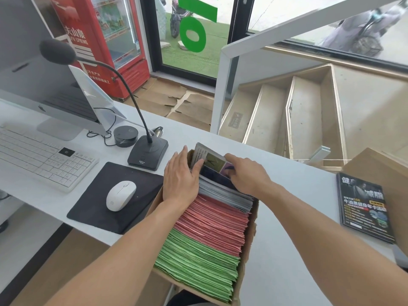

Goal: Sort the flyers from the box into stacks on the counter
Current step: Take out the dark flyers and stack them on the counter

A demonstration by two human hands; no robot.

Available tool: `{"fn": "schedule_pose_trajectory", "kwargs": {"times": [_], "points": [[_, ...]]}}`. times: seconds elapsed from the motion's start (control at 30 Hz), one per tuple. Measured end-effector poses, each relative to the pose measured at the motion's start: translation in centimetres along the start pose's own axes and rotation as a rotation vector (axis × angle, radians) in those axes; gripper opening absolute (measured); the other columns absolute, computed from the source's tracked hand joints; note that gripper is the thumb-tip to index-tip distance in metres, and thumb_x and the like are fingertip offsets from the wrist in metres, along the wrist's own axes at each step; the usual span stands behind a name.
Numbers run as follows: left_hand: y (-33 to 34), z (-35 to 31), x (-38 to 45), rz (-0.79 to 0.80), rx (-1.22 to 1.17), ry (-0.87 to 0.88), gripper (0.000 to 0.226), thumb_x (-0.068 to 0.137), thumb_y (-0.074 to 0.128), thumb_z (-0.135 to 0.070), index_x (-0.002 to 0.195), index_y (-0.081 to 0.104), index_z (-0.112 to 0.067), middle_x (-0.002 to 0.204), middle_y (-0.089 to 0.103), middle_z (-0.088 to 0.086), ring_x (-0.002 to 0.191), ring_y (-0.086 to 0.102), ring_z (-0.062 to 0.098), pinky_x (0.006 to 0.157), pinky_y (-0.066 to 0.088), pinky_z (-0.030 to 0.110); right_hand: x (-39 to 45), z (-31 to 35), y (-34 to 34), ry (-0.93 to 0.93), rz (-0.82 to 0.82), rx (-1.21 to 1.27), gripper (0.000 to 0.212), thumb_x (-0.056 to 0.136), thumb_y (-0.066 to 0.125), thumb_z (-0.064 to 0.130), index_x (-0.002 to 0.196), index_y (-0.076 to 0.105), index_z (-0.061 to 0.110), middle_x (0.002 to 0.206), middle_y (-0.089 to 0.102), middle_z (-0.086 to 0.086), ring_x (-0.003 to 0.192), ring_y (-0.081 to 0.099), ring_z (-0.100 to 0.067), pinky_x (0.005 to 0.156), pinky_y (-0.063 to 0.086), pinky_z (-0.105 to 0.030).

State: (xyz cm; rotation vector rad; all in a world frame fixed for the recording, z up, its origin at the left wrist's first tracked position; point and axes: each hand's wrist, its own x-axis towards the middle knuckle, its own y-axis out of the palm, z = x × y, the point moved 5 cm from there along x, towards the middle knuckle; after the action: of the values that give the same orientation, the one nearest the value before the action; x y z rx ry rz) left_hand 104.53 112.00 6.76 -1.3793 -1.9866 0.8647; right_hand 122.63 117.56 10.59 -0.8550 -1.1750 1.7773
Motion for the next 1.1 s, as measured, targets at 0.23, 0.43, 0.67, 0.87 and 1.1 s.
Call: {"fn": "schedule_pose_trajectory", "kwargs": {"times": [0.23,0.43,0.67,0.87,1.1], "points": [[-4.1,-3.5,0.6,0.032,-1.097,-0.472,0.045,0.101,0.049,-0.055,0.108,0.065,-0.014,0.118,0.07,0.018,0.091,0.073,0.019,0.08,0.06,0.039,-8.4,-0.3,-10.1,-0.304,-0.408,0.477,0.028,0.1,0.062,0.007,0.117,0.066,0.028,0.109,0.075,0.011,0.099,0.07,-0.021,0.084,0.055,-0.037],[-0.9,-13.6,-2.2,0.976,-1.051,-0.39,0.041,0.099,0.056,-0.036,0.133,0.061,-0.014,0.126,0.063,0.007,0.108,0.064,0.023,0.095,0.048,0.036,-13.0,-4.6,-11.7,-0.388,-0.549,0.396,0.034,0.084,0.078,-0.001,0.104,0.079,0.027,0.127,0.068,0.006,0.131,0.051,-0.026,0.108,0.039,-0.029],[6.8,-18.8,-3.1,0.737,-1.014,-0.181,0.028,0.095,0.069,-0.026,0.123,0.063,-0.024,0.113,0.075,0.008,0.103,0.072,0.03,0.092,0.057,0.052,-16.5,-14.9,-7.4,0.433,-0.516,1.466,0.043,0.105,0.054,0.023,0.146,0.048,0.033,0.127,0.071,0.0,0.099,0.071,-0.017,0.093,0.053,-0.043],[12.1,-21.5,-5.1,0.692,-0.826,0.005,0.022,0.097,0.068,-0.024,0.114,0.066,-0.037,0.11,0.076,-0.013,0.106,0.071,0.011,0.096,0.055,0.033,-18.4,-18.3,-6.2,0.496,-0.566,1.131,0.032,0.096,0.064,-0.002,0.116,0.069,0.023,0.11,0.077,0.002,0.105,0.071,-0.019,0.1,0.054,-0.044],[14.5,-21.7,-7.1,0.728,-0.664,0.114,0.019,0.099,0.065,-0.022,0.114,0.068,-0.034,0.107,0.076,-0.016,0.097,0.069,-0.001,0.081,0.05,0.011,-21.0,-20.5,-7.1,0.54,-0.706,0.847,0.06,0.08,0.086,0.015,0.123,0.054,0.04,0.117,0.064,0.023,0.114,0.059,-0.004,0.102,0.05,-0.028]]}}
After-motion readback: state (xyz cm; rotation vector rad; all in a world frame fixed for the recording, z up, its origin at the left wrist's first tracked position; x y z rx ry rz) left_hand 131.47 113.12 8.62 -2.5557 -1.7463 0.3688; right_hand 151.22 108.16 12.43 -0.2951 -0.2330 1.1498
